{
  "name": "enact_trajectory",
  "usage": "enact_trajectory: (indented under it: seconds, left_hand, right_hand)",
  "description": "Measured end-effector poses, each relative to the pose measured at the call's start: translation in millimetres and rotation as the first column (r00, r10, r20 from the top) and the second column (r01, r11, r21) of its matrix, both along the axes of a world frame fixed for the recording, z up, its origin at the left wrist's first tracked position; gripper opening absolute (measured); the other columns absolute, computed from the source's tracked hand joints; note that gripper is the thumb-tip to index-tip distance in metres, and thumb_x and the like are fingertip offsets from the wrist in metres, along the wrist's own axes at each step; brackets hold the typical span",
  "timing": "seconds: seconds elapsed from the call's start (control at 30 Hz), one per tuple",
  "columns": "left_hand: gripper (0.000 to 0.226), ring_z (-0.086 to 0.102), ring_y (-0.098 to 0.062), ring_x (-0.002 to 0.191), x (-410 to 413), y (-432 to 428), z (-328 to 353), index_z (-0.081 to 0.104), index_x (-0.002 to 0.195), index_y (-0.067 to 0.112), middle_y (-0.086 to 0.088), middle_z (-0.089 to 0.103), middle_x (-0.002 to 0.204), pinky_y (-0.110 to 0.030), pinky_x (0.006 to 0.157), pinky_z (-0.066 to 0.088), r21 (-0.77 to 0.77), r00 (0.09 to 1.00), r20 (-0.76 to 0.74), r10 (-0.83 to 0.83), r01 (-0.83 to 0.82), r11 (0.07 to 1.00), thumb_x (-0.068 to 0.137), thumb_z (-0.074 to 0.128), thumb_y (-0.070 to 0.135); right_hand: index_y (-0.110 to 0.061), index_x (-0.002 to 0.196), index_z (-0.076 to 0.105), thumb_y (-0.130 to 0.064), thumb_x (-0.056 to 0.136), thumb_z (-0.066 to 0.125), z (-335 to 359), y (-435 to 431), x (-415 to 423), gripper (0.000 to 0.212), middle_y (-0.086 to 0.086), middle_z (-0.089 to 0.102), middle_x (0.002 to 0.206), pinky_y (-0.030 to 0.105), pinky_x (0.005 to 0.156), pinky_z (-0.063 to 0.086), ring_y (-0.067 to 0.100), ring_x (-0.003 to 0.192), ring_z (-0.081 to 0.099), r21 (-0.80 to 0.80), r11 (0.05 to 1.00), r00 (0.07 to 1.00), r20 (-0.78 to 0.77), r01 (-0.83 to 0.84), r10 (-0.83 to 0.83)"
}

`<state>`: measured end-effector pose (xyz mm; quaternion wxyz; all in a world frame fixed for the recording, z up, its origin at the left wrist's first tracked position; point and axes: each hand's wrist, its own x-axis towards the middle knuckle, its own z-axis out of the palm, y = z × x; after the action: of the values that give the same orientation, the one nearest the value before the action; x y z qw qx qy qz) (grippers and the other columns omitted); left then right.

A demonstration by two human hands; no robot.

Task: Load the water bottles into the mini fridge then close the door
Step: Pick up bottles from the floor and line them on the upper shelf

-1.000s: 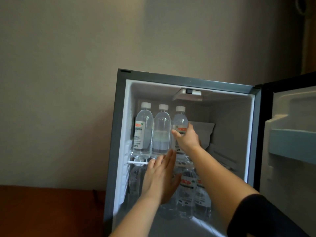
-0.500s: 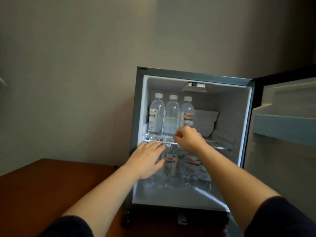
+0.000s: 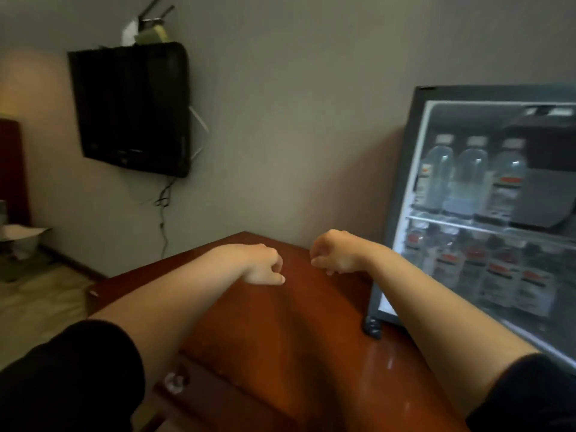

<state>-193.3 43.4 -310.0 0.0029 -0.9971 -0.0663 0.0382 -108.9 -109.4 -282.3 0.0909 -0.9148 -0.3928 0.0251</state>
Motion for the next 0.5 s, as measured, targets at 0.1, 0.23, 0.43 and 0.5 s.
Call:
enact_trajectory:
  seconds: [0.1,0.23,0.43,0.5]
  left_hand:
    - [0.041,0.053,-0.024,0.114,-37.4,45.0,-22.2,0.053,0.125,0.021,-0.004,0.055,0.126,-0.037,0.095,0.045,-0.042,0.991,-0.042,0.128,-0.130,0.991,0.094,0.043,0.047]
    - [0.040,0.052,-0.023,0.111,-91.6,102.3,-55.0,0.053,0.122,0.023,-0.002,0.055,0.124,-0.035,0.090,0.043,-0.070,0.958,-0.097,0.271,-0.278,0.958,0.094,0.042,0.049]
    - [0.043,0.054,-0.026,0.114,-178.1,173.1,-111.7,0.058,0.120,0.013,-0.006,0.058,0.126,-0.034,0.095,0.044,-0.158,0.883,-0.164,0.440,-0.464,0.872,0.096,0.042,0.044]
    - [0.045,0.052,-0.026,0.119,-206.9,189.8,-132.4,0.057,0.124,0.010,-0.008,0.057,0.130,-0.031,0.096,0.041,-0.197,0.848,-0.184,0.497,-0.527,0.826,0.097,0.041,0.042]
  right_hand:
    - [-0.015,0.113,0.064,-0.024,0.092,0.058,-19.1,51.6,-24.7,0.024,0.006,0.065,0.110,0.026,0.081,0.045,0.021,0.096,0.061,-0.041,0.992,0.993,0.007,-0.118,0.118]
    - [-0.012,0.107,0.063,-0.022,0.092,0.057,-45.0,119.0,-58.5,0.019,0.001,0.062,0.085,0.023,0.075,0.041,0.017,0.080,0.058,-0.065,0.965,0.966,-0.062,-0.255,0.252]
    - [-0.017,0.104,0.063,-0.025,0.093,0.054,-98.8,213.1,-117.2,0.017,0.001,0.068,0.081,0.027,0.071,0.048,0.012,0.072,0.064,-0.094,0.892,0.889,-0.178,-0.442,0.422]
    - [-0.015,0.105,0.064,-0.025,0.093,0.053,-122.9,241.8,-137.5,0.018,0.010,0.072,0.094,0.029,0.072,0.050,0.018,0.079,0.068,-0.094,0.866,0.856,-0.235,-0.491,0.460]
